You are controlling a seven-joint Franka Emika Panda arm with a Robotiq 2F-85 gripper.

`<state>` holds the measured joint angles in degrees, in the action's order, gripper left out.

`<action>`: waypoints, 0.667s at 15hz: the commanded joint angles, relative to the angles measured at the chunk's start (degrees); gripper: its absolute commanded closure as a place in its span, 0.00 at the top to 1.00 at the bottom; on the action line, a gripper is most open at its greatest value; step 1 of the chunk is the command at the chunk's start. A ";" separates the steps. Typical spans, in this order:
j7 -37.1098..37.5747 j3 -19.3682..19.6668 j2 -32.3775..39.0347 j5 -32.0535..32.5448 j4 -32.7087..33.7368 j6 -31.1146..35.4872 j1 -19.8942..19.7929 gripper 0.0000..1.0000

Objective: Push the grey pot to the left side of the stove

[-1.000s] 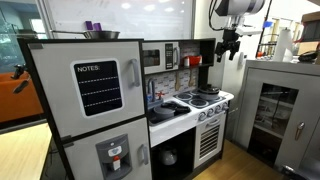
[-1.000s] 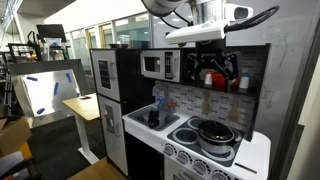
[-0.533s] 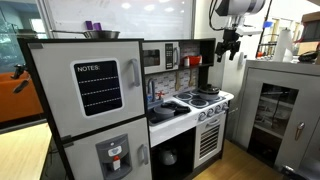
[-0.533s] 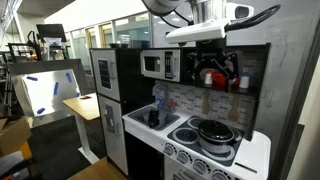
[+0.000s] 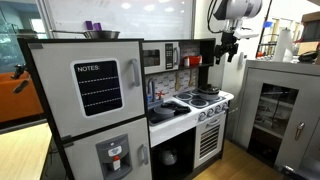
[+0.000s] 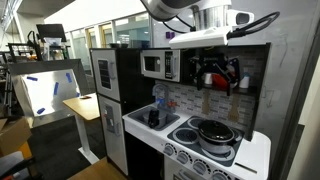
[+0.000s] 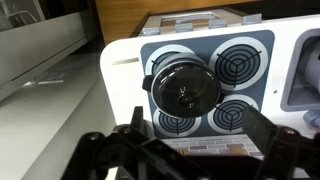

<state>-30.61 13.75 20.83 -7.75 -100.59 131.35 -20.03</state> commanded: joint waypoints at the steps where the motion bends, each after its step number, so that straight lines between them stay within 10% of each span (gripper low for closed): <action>1: -1.00 -2.29 5.50 -0.61 6.48 -0.36 -3.04 1.00; 10: -0.12 -5.47 19.46 -0.61 24.25 -4.17 -9.86 1.00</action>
<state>-30.64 10.39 36.13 -7.82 -83.26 130.73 -27.09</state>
